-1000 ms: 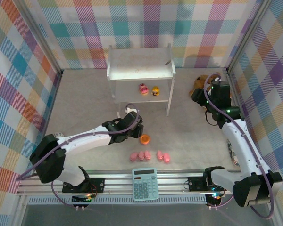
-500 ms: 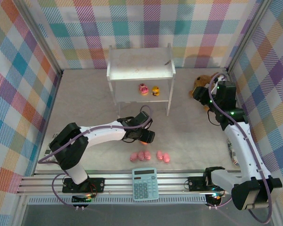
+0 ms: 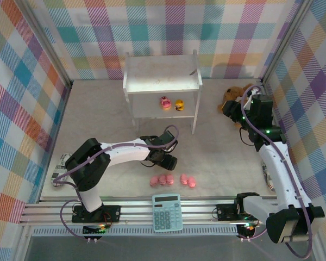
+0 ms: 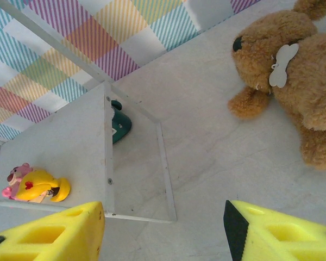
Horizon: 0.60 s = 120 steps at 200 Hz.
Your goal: Place and organize the plastic toys onto the shelf
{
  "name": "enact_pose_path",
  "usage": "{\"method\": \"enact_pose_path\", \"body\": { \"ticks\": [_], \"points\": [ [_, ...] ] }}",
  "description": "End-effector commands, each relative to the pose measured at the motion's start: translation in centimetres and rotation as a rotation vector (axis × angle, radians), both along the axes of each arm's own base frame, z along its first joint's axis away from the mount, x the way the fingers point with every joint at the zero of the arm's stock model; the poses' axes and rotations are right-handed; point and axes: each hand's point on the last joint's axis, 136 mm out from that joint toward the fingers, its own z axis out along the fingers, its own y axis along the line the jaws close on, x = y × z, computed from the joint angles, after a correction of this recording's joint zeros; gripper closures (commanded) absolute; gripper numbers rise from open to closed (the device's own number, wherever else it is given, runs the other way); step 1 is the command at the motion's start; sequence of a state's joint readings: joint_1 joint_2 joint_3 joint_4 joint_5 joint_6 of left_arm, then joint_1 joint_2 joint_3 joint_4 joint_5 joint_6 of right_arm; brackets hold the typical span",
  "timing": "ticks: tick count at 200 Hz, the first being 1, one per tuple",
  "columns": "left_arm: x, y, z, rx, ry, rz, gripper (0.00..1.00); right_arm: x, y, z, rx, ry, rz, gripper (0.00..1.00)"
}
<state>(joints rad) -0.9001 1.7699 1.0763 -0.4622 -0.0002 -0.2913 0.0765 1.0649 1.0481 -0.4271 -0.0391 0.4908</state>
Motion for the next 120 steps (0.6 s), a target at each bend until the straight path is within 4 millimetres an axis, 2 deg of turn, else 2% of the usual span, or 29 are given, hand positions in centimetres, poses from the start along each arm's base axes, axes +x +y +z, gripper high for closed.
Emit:
{"method": "enact_pose_path", "body": {
  "ticks": [1, 73, 120],
  "points": [
    [-0.6, -0.8, -0.1, 0.014, 0.022, -0.043, 0.26, 0.1, -0.1, 0.9, 0.017, -0.041, 0.003, 0.39],
    [0.1, -0.6, -1.3, 0.082, 0.004, -0.053, 0.27, 0.0, -0.3, 0.8, 0.016, -0.045, 0.002, 0.39],
    [0.5, -0.1, -1.6, 0.115, -0.011, -0.047, 0.41, -0.1, -0.5, 0.9, 0.014, -0.050, -0.006, 0.39]
  ]
}}
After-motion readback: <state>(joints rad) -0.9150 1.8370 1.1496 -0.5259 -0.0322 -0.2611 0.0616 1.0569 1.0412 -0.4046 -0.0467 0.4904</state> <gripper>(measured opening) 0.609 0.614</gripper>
